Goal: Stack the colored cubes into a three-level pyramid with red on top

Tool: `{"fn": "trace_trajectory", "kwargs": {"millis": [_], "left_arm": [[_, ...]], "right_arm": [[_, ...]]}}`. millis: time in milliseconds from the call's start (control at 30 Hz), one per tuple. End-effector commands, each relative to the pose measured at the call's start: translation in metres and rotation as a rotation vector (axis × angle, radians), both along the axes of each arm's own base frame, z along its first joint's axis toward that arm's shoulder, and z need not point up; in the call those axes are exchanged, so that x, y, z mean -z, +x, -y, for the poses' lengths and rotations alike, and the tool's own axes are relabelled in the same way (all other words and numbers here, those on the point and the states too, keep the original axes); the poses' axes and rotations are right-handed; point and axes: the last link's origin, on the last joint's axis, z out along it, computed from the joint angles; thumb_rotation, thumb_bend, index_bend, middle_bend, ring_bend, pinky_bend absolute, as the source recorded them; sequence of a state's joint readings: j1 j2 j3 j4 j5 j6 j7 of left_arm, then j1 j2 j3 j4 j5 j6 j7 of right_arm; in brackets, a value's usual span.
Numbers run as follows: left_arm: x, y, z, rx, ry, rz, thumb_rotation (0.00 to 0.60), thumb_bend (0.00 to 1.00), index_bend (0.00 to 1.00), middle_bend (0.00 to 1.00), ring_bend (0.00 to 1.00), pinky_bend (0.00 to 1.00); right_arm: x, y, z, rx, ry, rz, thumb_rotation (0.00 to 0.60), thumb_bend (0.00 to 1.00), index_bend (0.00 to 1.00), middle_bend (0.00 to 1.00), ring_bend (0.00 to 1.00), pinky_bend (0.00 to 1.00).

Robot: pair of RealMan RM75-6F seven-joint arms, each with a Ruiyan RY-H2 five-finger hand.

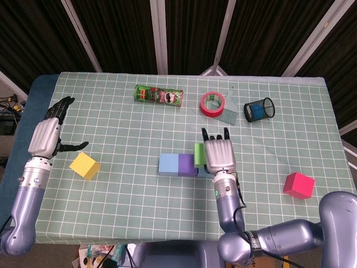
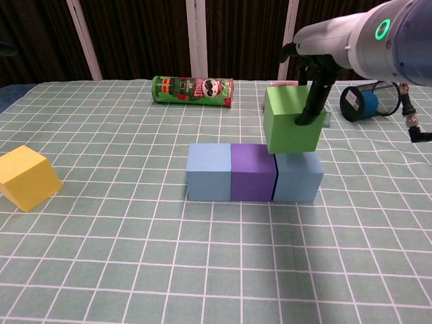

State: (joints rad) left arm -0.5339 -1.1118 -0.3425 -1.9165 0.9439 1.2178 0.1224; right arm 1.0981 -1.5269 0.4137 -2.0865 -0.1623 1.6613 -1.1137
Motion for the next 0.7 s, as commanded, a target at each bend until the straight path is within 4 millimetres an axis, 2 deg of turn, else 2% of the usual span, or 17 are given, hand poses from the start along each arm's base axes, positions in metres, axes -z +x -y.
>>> {"fn": "trace_trajectory", "kwargs": {"millis": [33,700], "left_arm": [[0.0,0.0,0.0,0.0,0.002,0.002,0.6,0.1,0.0,0.02,0.0,0.0],[-0.003,-0.001,-0.001,-0.003,0.007,0.014,0.6,0.1,0.0,0.02,0.0,0.0]], "right_arm": [[0.001,0.0,-0.003,0.022,0.015,0.025,0.6,0.27,0.0,0.43,0.26,0.0],[0.015,0.007,-0.003,0.09,0.044,0.083,0.6,0.27,0.0,0.43,0.26,0.0]]}}
